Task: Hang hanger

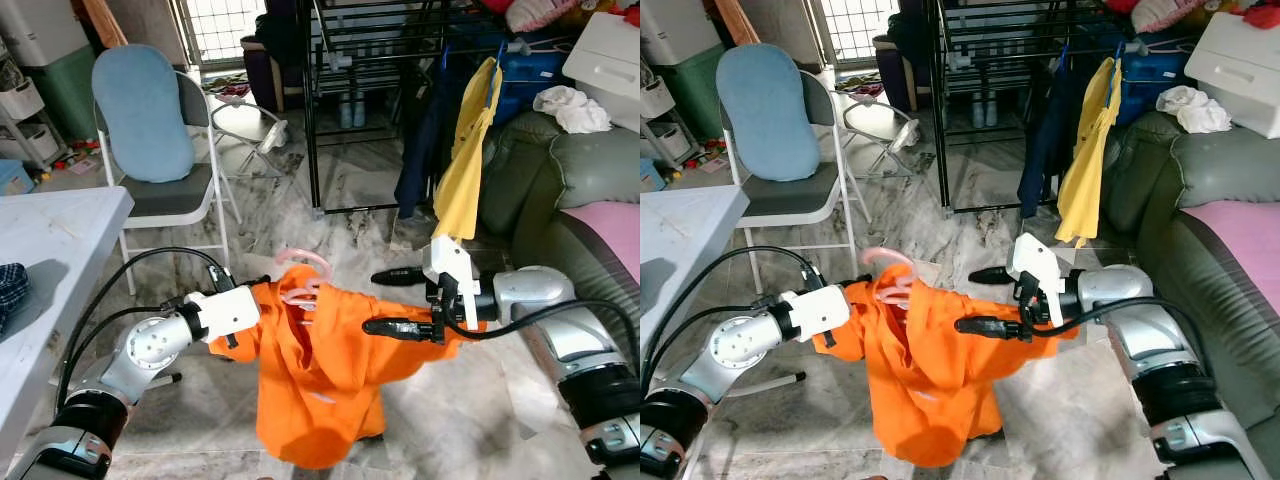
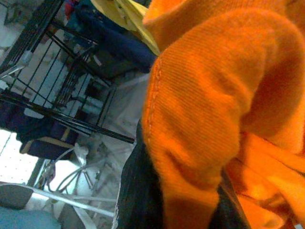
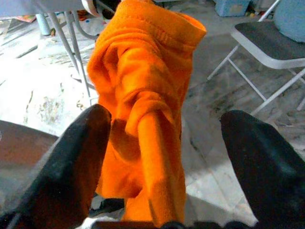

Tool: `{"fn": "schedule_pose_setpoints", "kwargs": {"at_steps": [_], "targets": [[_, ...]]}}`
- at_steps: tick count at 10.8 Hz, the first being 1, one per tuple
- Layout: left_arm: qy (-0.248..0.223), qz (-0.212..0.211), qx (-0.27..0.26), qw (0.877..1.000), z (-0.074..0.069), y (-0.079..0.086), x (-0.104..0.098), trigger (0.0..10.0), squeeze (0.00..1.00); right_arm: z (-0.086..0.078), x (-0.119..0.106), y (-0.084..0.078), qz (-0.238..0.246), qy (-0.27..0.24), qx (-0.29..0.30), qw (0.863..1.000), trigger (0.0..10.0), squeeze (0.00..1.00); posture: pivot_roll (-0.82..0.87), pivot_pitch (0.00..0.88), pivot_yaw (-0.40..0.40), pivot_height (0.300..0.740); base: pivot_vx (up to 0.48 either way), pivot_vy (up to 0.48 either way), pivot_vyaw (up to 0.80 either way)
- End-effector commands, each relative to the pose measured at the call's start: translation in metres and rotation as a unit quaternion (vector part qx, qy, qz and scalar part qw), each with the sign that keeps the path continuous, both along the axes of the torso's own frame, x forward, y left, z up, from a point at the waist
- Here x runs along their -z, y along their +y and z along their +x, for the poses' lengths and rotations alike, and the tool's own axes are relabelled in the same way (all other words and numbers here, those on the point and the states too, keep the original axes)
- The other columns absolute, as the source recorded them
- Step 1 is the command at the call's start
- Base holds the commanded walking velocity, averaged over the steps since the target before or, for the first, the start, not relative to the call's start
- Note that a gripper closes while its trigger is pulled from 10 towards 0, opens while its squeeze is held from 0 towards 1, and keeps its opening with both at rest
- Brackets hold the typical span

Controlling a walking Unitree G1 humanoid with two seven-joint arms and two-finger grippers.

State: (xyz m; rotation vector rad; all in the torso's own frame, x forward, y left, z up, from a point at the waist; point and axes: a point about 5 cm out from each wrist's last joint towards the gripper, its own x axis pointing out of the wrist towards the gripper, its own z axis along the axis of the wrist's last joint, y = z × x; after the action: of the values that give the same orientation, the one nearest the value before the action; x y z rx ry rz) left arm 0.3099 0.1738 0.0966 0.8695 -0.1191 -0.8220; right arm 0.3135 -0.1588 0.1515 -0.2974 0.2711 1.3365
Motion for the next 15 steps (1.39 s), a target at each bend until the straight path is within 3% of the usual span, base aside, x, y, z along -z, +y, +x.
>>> {"fn": "schedule_pose_setpoints", "kwargs": {"at_steps": [1, 4, 8, 15], "targets": [[-0.025, -0.011, 0.029, 0.999, 0.0, -0.009, -0.01, 0.0, 0.0, 0.003, -0.007, 0.009, -0.006, -0.015, -0.024, 1.0, 0.0, 0.0, -0.06, 0.0, 0.082, 0.74, 0.0, 0.0, 0.0], [-0.024, -0.004, 0.058, 0.998, -0.005, -0.018, -0.007, 0.0, 0.0, 0.009, -0.002, 0.016, -0.052, 0.003, -0.073, 0.996, 0.0, 0.0, -0.06, 0.0, 0.077, 0.74, 0.0, 0.0, 0.0], [-0.024, -0.006, 0.059, 0.998, -0.005, -0.022, -0.007, 0.0, 0.0, 0.006, 0.005, 0.015, -0.08, 0.032, -0.111, 0.99, 0.0, 0.0, -0.05, 0.0, 0.069, 0.74, 0.0, 0.0, 0.0], [-0.023, -0.025, 0.05, 0.998, -0.001, -0.028, -0.011, 0.0, 0.0, -0.005, 0.035, 0.006, -0.108, 0.053, -0.08, 0.99, 0.0, 0.0, -0.03, 0.0, 0.077, 0.74, 0.0, 0.0, 0.0]]}}
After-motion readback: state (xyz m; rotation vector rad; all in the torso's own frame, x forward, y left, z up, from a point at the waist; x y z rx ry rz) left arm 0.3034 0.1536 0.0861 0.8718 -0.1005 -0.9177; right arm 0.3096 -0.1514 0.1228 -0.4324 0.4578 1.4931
